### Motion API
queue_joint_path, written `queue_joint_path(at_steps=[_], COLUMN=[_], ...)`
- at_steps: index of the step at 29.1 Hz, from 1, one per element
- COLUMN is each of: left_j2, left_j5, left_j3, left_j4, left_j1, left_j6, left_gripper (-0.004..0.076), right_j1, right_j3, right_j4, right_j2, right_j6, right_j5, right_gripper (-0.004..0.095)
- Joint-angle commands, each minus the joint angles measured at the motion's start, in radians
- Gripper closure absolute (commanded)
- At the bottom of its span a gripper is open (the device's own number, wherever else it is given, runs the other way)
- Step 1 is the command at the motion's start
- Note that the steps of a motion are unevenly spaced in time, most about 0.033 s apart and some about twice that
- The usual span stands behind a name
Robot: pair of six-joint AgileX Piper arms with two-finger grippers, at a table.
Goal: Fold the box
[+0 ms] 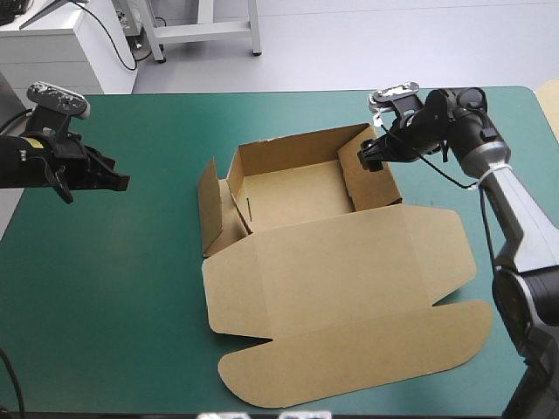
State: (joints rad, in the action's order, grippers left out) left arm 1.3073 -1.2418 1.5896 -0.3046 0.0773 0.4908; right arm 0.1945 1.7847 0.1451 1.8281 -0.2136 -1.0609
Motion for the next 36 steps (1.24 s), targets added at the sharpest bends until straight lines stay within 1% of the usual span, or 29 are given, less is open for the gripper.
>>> queue_joint_path(at_steps=[1,4,8,13,15,18,24,29,31,36], left_j2=[-0.028,-0.028,-0.028,-0.028,-0.028,-0.028,-0.028,-0.028,-0.028,-0.028], left_j5=[0.039,0.039,0.035,0.019,0.016,0.016,0.016,0.013,0.013,0.011], left_j3=[0.03,0.03,0.03,0.03,0.03,0.03,0.03,0.03,0.03,0.03], left_j4=[-0.032,-0.032,-0.034,-0.035,-0.035,-0.035,-0.035,-0.031,-0.031,-0.031], left_j1=[0.001,0.001,0.001,0.001,0.001,0.001,0.001,0.001,0.001,0.001], left_j6=[-0.005,-0.007,-0.008,-0.008,-0.008,-0.008,-0.008,-0.008,-0.008,-0.013], left_gripper=[0.0717,0.0717,0.0717,0.0717,0.0717,0.0717,0.0717,0.0717,0.0717,0.0717], right_j1=[-0.001,-0.001,-0.001,-0.001,-0.001,-0.001,-0.001,-0.001,-0.001,-0.001], right_j3=[0.092,0.178,0.351,0.37,0.37,0.372,0.374,0.374,0.374,0.385], right_j4=[0.002,0.003,-0.002,-0.005,-0.005,-0.009,-0.026,-0.027,-0.027,-0.042], right_j2=[0.024,0.098,0.225,0.28,0.292,0.303,0.303,0.303,0.301,0.266], right_j6=[0.004,0.004,0.044,0.077,0.08,0.08,0.086,0.086,0.086,0.086], right_j5=[0.0,-0.031,-0.145,-0.138,-0.145,-0.161,-0.161,-0.163,-0.165,-0.162], right_gripper=[0.0079,0.0079,0.0083,0.0147,0.0203,0.0313,0.0656,0.0912,0.0929,0.0929])
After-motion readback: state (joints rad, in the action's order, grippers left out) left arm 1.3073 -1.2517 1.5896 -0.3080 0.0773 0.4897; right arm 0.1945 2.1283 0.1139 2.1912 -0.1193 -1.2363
